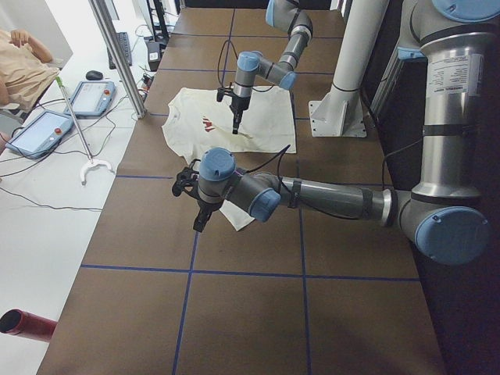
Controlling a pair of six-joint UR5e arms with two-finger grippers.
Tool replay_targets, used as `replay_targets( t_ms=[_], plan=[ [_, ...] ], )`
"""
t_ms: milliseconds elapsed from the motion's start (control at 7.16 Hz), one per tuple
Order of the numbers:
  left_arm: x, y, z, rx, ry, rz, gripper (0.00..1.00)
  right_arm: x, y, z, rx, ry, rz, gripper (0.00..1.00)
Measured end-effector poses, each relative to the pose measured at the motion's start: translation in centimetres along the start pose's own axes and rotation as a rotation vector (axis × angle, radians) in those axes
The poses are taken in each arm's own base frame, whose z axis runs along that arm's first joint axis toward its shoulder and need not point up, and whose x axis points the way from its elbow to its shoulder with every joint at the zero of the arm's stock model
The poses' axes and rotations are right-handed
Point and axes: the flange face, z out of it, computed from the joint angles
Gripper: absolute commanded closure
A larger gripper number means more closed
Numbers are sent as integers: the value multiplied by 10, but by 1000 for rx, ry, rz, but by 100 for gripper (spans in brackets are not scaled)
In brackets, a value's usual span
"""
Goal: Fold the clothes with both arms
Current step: 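Carry the grasped sleeve across the shirt front toward the far shoulder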
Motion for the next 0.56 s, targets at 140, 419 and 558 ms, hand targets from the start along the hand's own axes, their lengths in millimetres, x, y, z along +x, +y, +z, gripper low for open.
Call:
replay_targets(
  t_ms=[140,419,558],
  plan=[
    [9,-1,7,-3,15,-13,0,-4,-1,7,19,-4,27,58],
    [40,0,33,-10,56,-109,0,-13,-15,11,55,-24,90,57],
    [47,3,39,-7,71,-138,0,-16,-24,7,69,-35,110,41]
  ],
)
